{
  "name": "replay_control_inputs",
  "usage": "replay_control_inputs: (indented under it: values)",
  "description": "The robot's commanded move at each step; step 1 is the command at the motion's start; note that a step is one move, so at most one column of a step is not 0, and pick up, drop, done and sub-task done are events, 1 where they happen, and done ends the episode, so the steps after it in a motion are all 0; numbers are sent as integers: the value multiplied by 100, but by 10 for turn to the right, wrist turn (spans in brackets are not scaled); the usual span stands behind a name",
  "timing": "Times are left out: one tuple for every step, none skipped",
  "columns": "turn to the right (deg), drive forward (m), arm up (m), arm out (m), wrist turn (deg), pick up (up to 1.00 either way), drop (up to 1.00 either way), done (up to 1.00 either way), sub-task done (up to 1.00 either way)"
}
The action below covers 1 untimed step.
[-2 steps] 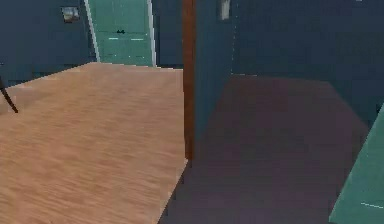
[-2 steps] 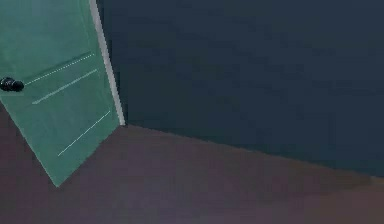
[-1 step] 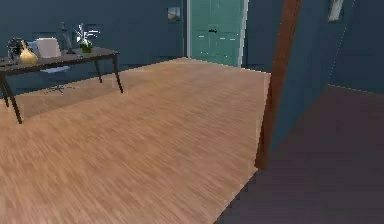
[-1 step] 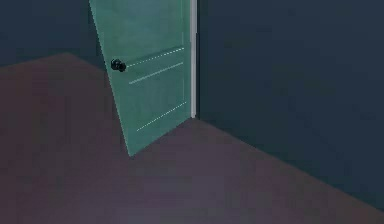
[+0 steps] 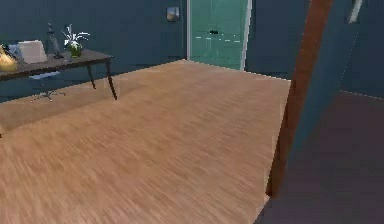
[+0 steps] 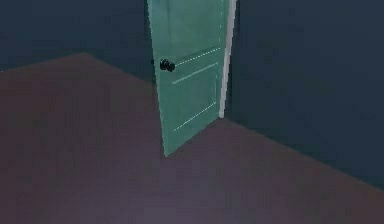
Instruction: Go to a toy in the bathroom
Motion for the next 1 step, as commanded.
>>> replay_control_inputs:
  values:
    - [-450,0,0,0,0,0,0,0,0]
